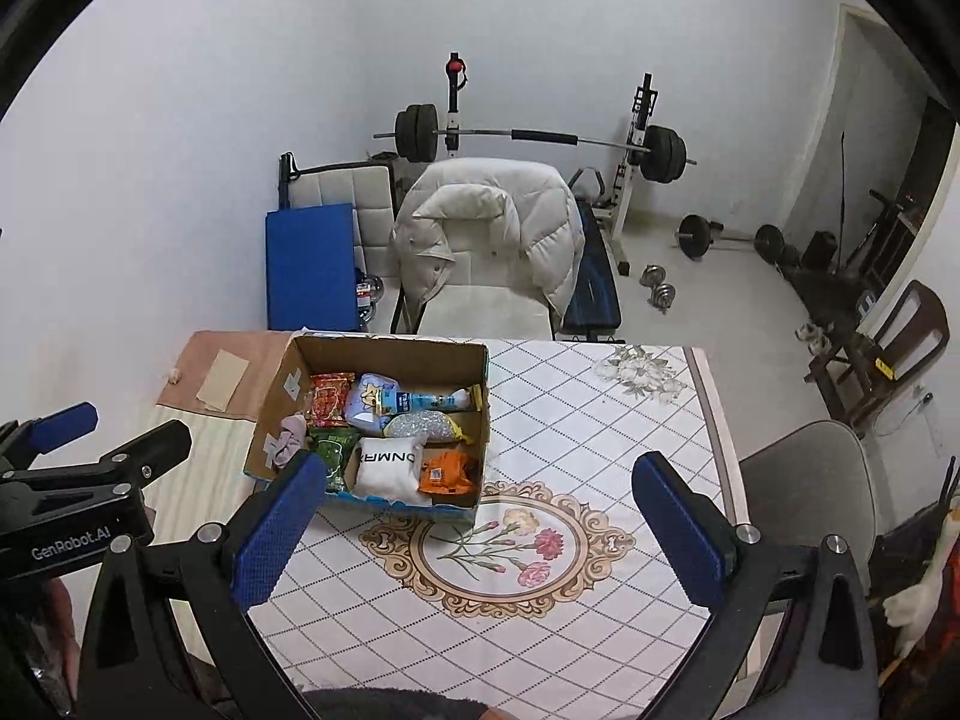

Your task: Organize soft objects

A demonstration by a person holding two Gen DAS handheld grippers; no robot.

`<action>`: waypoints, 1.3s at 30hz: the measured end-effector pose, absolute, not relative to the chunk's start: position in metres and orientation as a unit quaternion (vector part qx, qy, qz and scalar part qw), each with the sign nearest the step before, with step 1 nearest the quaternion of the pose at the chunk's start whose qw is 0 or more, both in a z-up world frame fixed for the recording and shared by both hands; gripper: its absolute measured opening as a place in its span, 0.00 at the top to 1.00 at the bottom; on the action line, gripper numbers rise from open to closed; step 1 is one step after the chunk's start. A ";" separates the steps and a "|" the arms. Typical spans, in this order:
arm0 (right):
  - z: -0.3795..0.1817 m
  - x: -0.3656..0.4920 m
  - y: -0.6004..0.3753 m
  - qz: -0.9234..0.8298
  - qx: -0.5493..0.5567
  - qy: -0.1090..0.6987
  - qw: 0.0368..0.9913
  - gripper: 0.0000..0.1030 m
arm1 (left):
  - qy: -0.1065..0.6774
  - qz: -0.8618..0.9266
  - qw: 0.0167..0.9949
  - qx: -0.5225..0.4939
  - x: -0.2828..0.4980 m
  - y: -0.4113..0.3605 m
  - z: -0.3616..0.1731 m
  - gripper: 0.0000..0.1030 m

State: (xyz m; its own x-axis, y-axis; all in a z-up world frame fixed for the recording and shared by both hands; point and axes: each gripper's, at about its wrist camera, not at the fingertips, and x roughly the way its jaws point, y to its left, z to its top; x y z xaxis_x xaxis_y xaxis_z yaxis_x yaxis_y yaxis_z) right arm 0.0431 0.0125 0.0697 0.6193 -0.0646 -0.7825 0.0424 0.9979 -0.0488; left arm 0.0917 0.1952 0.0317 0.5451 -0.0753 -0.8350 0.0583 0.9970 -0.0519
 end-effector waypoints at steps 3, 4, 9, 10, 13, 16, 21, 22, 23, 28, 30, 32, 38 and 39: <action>0.073 0.039 0.014 -0.029 -0.015 0.434 0.900 0.00 | 0.468 -0.038 0.883 -0.008 0.086 0.194 0.039 0.01; 0.074 0.038 0.014 -0.030 -0.015 0.434 0.900 0.00 | 0.465 -0.037 0.884 -0.008 0.085 0.193 0.040 0.01; 0.081 0.034 0.015 -0.034 -0.020 0.428 0.903 0.00 | 0.458 -0.030 0.889 -0.008 0.082 0.193 0.044 0.01; 0.083 0.032 0.016 -0.037 -0.021 0.426 0.904 0.00 | 0.458 -0.029 0.888 -0.009 0.081 0.194 0.043 0.01; 0.083 0.034 0.015 -0.039 -0.025 0.426 0.904 0.00 | 0.457 -0.023 0.889 -0.008 0.082 0.194 0.042 0.01; 0.082 0.036 0.015 -0.042 -0.028 0.427 0.903 0.00 | 0.459 -0.020 0.888 -0.009 0.082 0.193 0.040 0.01; 0.080 0.041 0.012 -0.048 -0.030 0.429 0.902 0.00 | 0.460 -0.009 0.888 -0.005 0.082 0.192 0.036 0.01; 0.079 0.042 0.012 -0.049 -0.032 0.429 0.902 0.00 | 0.460 -0.009 0.888 -0.005 0.081 0.193 0.035 0.01; 0.079 0.042 0.011 -0.050 -0.032 0.429 0.901 0.00 | 0.461 -0.010 0.887 -0.006 0.081 0.193 0.035 0.01; 0.077 0.045 0.009 -0.054 -0.033 0.428 0.902 0.00 | 0.461 -0.010 0.887 -0.005 0.081 0.193 0.035 0.01; 0.076 0.045 0.008 -0.055 -0.032 0.428 0.902 0.00 | 0.461 -0.010 0.887 -0.006 0.081 0.193 0.035 0.01; 0.076 0.046 0.007 -0.056 -0.032 0.428 0.901 0.00 | 0.461 -0.009 0.887 -0.006 0.081 0.193 0.035 0.00; 0.075 0.046 0.006 -0.055 -0.032 0.429 0.901 0.00 | 0.462 -0.009 0.887 -0.007 0.081 0.193 0.035 0.00; 0.075 0.046 0.005 -0.055 -0.033 0.428 0.901 0.00 | 0.462 -0.009 0.887 -0.007 0.081 0.193 0.034 0.00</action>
